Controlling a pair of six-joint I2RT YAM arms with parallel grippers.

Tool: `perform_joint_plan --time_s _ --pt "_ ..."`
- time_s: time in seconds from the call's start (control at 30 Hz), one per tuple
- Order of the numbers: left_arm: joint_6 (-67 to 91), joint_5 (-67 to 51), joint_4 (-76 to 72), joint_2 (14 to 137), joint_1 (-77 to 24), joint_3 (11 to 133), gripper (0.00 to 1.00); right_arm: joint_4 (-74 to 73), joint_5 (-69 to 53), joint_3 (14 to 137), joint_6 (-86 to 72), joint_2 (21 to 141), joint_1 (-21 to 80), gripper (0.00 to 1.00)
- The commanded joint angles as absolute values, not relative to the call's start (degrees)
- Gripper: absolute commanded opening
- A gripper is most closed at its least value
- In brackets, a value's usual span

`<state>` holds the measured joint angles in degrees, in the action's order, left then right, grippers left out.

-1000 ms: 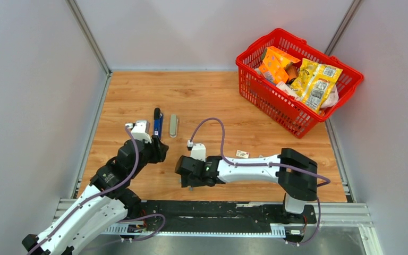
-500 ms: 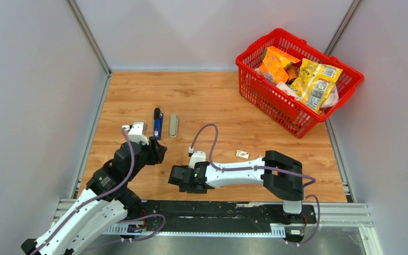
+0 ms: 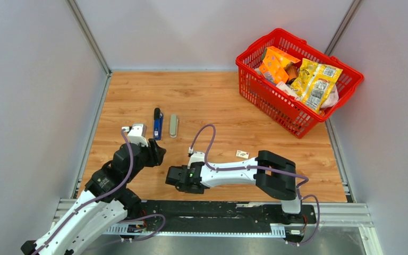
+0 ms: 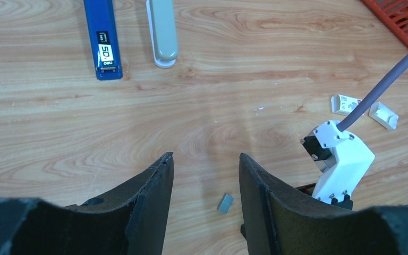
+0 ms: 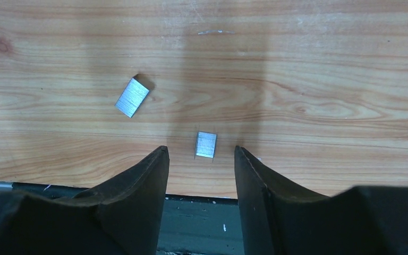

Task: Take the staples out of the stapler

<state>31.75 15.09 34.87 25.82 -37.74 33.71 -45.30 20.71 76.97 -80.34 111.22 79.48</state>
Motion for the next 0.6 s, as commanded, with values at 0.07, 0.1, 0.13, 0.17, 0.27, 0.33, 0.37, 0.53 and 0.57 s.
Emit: perform_joint_plan --time_s 0.07,0.1,0.13,0.17,0.27,0.33,0.37,0.53,0.57 --pt "30.50 14.50 34.98 25.23 -37.79 36.12 0.56 -45.88 22.32 79.89 -82.35 112.59 79.80 0.49" --pt "30.41 14.50 34.89 25.31 -37.79 35.95 0.56 -45.97 22.15 79.89 -82.35 112.85 79.80 0.48" --pt "30.32 14.59 34.98 25.14 -37.79 35.95 0.56 -45.88 21.89 79.89 -82.35 113.11 79.80 0.48" --pt "30.24 14.50 34.89 25.14 -37.79 35.95 0.56 -45.97 21.62 80.07 -82.35 113.38 79.80 0.47" --pt "30.15 14.41 35.07 24.96 -37.79 35.95 0.56 -46.05 20.92 80.16 -82.35 113.90 79.89 0.45" --pt "30.06 14.50 35.16 24.79 -37.79 35.95 0.56 -46.32 20.74 80.16 -82.27 114.26 79.98 0.44" --pt "30.15 14.50 35.07 24.44 -37.79 35.95 0.56 -46.49 20.66 80.42 -82.35 114.43 80.07 0.43" --pt "30.06 14.33 35.33 24.00 -37.79 35.77 0.56 -48.69 21.09 82.00 -82.09 115.57 80.24 0.39" --pt "30.06 14.33 35.25 23.91 -37.79 35.77 0.56 -49.30 21.35 82.35 -81.92 115.75 80.24 0.38"
